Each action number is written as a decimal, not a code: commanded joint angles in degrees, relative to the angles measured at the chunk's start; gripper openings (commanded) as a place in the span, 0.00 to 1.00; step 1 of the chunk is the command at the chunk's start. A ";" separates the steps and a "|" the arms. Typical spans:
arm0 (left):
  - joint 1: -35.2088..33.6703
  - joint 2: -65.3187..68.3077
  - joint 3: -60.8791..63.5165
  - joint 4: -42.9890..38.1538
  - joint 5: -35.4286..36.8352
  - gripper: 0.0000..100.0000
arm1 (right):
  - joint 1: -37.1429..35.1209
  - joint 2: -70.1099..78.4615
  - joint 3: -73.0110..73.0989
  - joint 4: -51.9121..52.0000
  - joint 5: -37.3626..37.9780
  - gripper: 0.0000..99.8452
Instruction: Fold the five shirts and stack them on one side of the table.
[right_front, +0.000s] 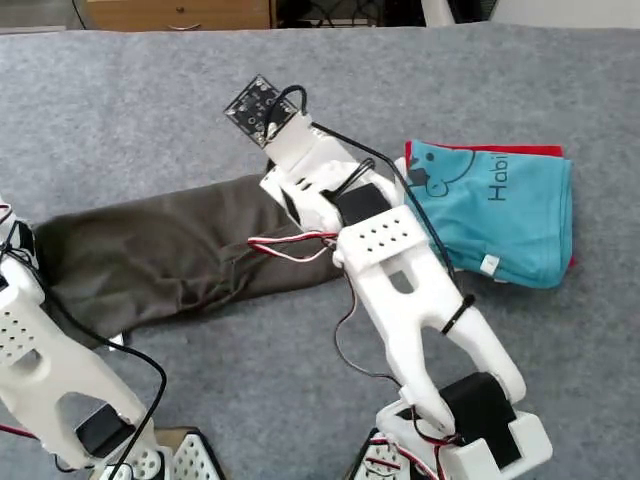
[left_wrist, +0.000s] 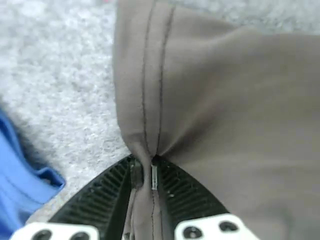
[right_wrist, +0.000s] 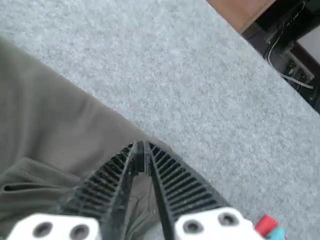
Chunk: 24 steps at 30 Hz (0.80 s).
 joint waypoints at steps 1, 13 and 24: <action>0.57 -7.03 1.80 -0.70 2.90 0.03 | 3.87 -2.33 -8.13 4.13 -2.11 0.02; 28.35 -39.74 31.08 -12.31 15.21 0.03 | 15.65 -2.33 -28.62 23.03 -4.84 0.02; 49.98 -53.80 39.60 -23.30 26.73 0.03 | 21.45 -2.33 -37.67 30.24 -4.84 0.02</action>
